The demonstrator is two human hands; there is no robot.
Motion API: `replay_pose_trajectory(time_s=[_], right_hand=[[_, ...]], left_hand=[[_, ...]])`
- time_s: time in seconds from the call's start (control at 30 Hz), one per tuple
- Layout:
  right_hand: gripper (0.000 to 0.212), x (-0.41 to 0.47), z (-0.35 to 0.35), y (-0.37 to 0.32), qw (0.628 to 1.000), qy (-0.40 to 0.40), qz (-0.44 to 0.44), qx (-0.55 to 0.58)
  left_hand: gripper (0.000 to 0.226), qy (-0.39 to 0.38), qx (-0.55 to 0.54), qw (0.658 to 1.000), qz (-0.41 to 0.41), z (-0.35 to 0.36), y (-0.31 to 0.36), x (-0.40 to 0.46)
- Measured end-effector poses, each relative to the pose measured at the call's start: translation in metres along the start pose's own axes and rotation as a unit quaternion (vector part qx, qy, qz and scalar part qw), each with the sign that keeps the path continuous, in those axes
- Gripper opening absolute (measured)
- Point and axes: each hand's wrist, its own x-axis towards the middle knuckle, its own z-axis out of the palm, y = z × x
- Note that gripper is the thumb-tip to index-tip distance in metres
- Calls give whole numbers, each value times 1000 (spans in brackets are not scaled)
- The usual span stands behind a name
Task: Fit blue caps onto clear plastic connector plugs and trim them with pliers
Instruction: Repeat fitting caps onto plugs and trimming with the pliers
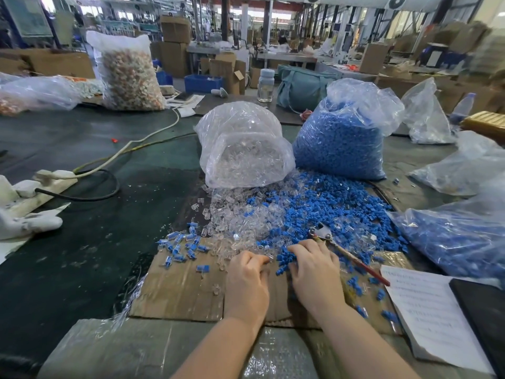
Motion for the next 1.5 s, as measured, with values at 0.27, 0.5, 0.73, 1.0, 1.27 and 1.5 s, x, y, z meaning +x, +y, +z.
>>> replay_pose_trajectory(time_s=[0.27, 0.5, 0.73, 1.0, 1.27, 1.5], right_hand=[[32, 6, 12, -10, 1000, 23, 12, -9], [27, 6, 10, -1, 996, 31, 78, -38], [13, 8, 5, 6, 999, 10, 38, -13], [17, 5, -6, 1, 991, 43, 21, 126], [7, 6, -24, -12, 811, -71, 158, 558], [6, 8, -24, -10, 797, -97, 161, 574]], left_hand=[[23, -10, 78, 996, 45, 7, -4, -7], [25, -13, 66, 997, 44, 7, -5, -9], [22, -9, 43, 999, 33, 4, -4, -7], [19, -3, -28, 999, -20, -5, 8, 5], [23, -58, -334, 927, -160, -14, 25, 20], [19, -107, -477, 832, -261, -17, 19, 26]])
